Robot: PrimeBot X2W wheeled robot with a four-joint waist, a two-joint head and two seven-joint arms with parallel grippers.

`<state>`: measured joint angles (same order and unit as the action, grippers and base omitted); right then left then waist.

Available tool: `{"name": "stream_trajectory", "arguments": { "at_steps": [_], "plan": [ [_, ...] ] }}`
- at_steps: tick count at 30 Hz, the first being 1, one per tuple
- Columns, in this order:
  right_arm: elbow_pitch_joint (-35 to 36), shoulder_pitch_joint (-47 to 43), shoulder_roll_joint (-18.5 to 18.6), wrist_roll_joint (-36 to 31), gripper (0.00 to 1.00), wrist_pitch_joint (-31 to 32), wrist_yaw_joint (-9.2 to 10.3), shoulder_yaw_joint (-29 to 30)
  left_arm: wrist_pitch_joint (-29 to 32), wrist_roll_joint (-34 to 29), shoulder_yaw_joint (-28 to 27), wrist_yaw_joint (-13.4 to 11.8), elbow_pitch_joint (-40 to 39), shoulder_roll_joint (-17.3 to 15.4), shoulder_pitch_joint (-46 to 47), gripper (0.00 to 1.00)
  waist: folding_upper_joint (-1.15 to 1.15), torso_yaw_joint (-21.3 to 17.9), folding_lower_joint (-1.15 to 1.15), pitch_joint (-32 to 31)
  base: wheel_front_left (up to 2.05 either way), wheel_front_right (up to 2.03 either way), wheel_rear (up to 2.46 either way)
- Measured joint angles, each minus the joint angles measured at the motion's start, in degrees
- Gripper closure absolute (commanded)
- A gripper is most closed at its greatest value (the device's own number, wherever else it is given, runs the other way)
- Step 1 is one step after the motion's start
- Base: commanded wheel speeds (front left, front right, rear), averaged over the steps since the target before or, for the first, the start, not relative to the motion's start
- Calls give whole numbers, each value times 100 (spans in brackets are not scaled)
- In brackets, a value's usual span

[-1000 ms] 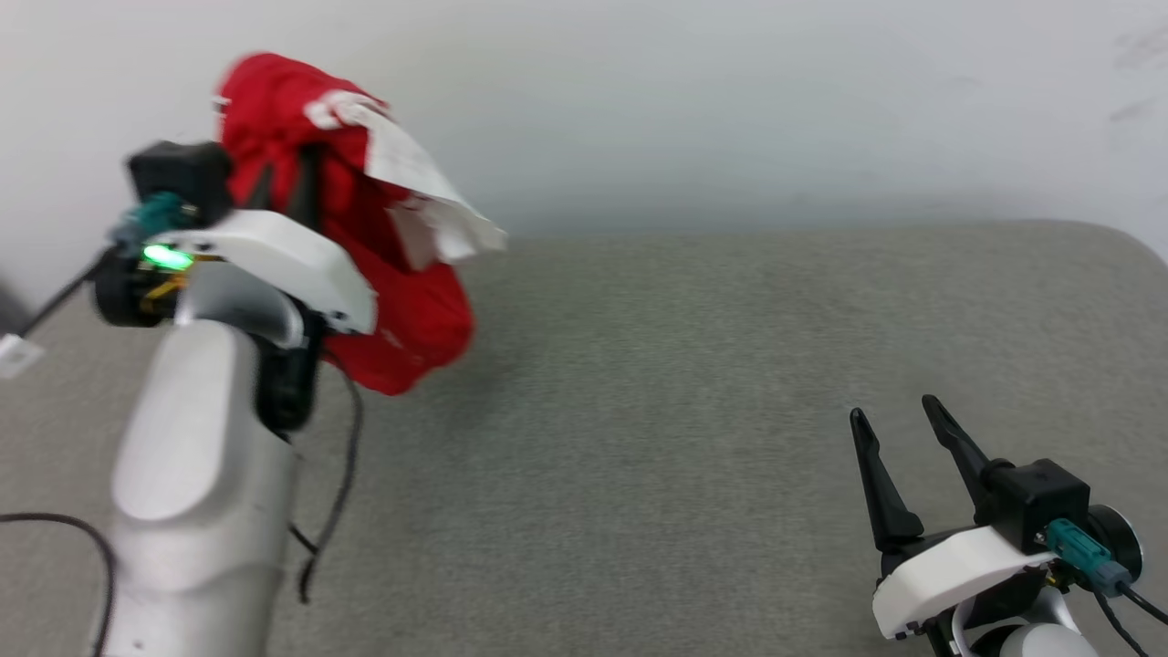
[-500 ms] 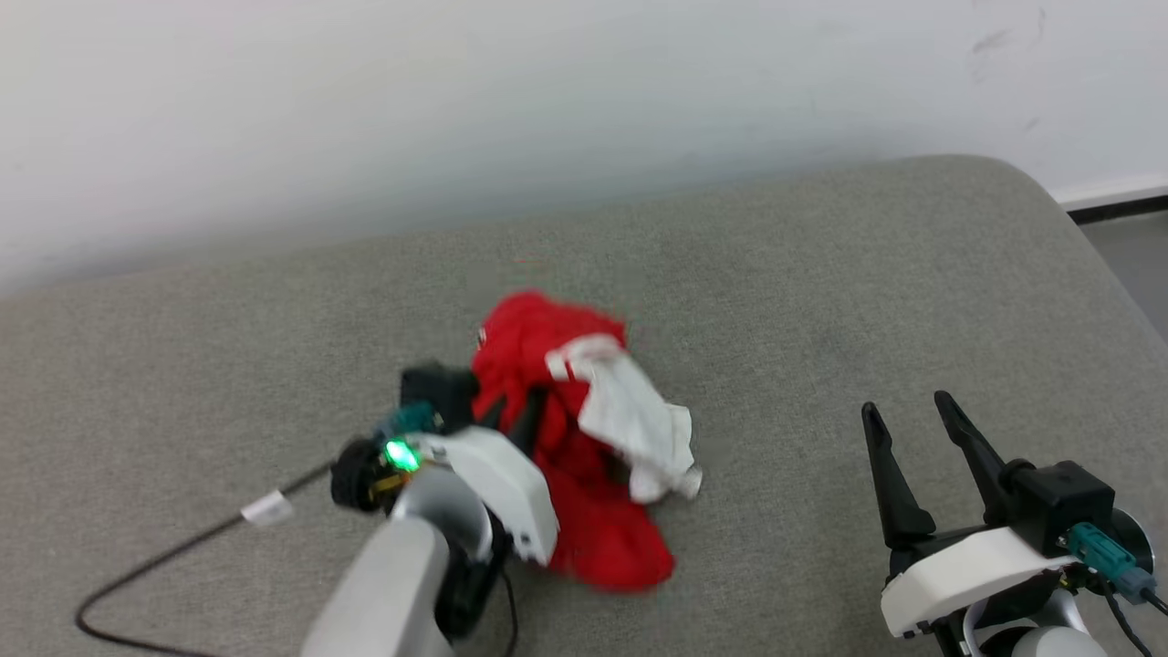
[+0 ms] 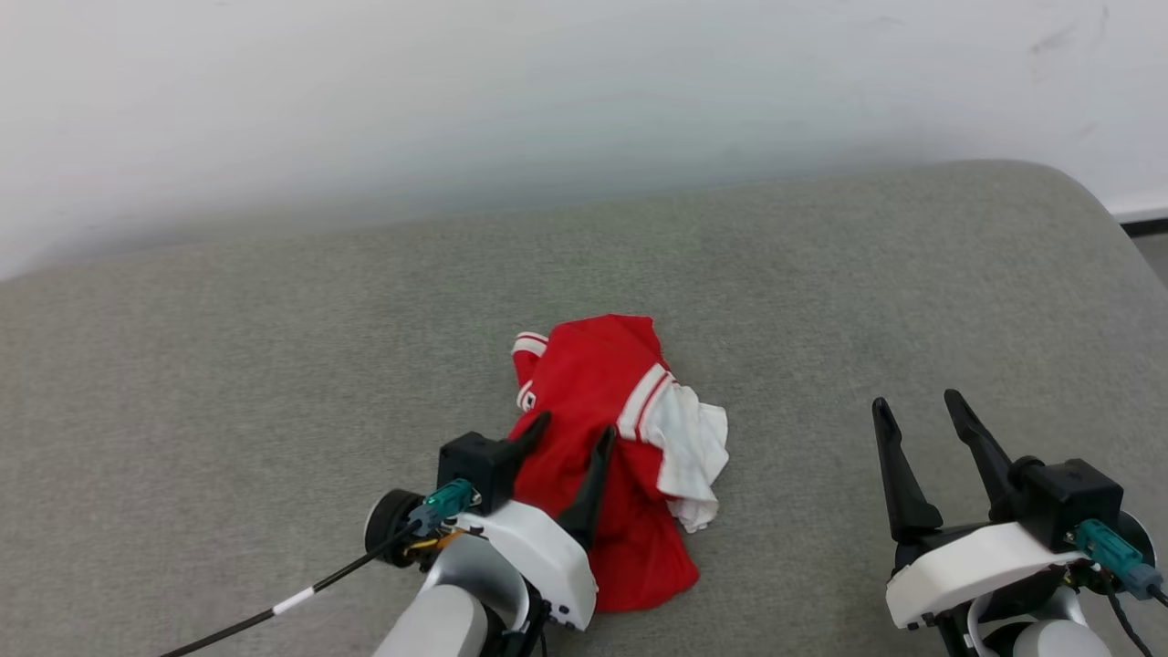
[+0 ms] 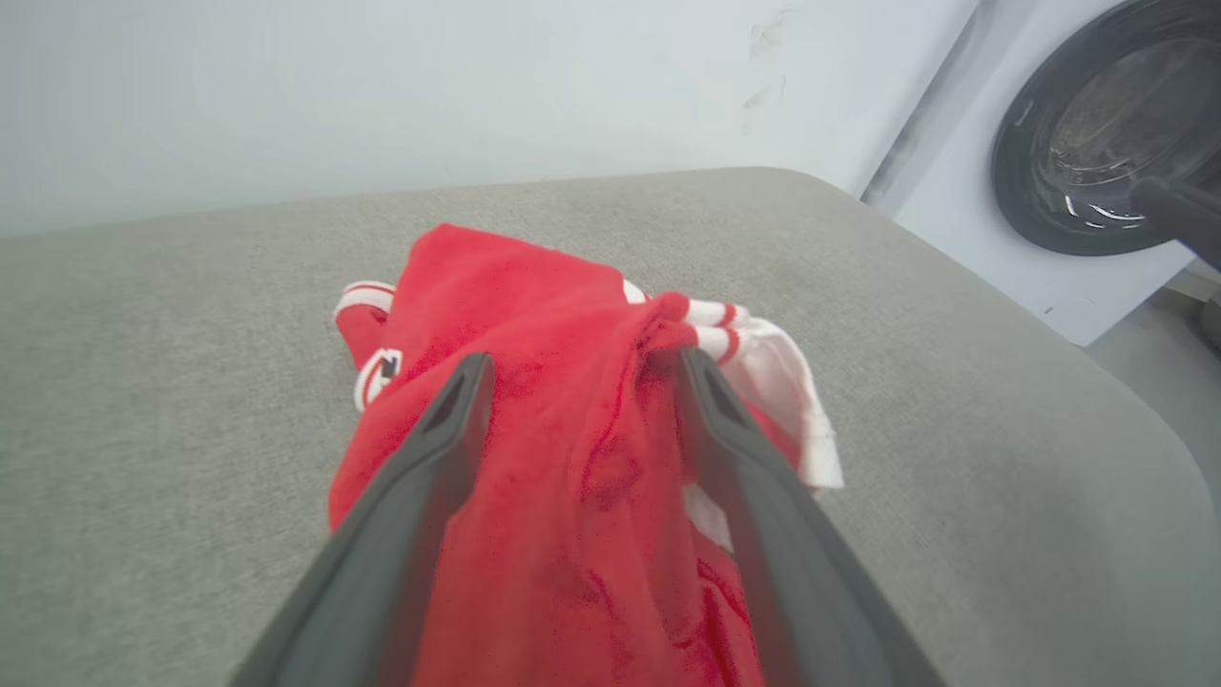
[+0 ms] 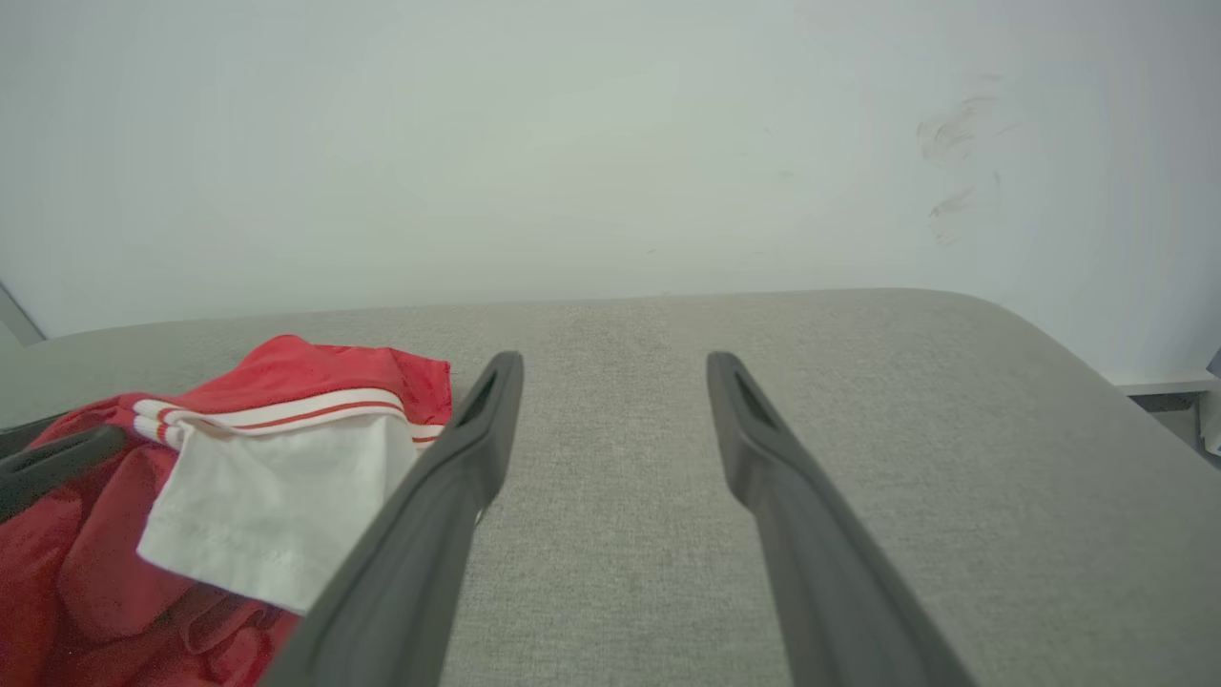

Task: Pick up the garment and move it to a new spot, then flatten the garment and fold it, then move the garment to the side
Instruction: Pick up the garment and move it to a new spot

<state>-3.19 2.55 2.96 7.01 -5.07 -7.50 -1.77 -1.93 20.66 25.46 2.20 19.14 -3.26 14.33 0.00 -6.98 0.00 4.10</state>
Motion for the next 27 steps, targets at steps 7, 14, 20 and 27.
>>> {"name": "stream_trajectory", "arguments": {
  "at_steps": [7,14,20,27],
  "plan": [
    [-2,-34,0,-46,0,34,0,121,-488,-127,-191,-290,-693,-90,-5,0,0,332,0,-216,0,0,0],
    [57,-135,0,-47,0,62,0,209,-717,-20,-827,-746,-882,-409,-234,0,0,568,0,-391,0,0,0],
    [108,-243,0,-44,0,115,0,171,-790,74,-1191,-946,-1040,-748,-659,0,0,575,0,-467,0,0,0],
    [180,-295,0,-38,0,191,0,154,-732,67,-1198,-975,-1279,-884,-815,0,0,544,0,-460,0,0,0]
  ]
}}
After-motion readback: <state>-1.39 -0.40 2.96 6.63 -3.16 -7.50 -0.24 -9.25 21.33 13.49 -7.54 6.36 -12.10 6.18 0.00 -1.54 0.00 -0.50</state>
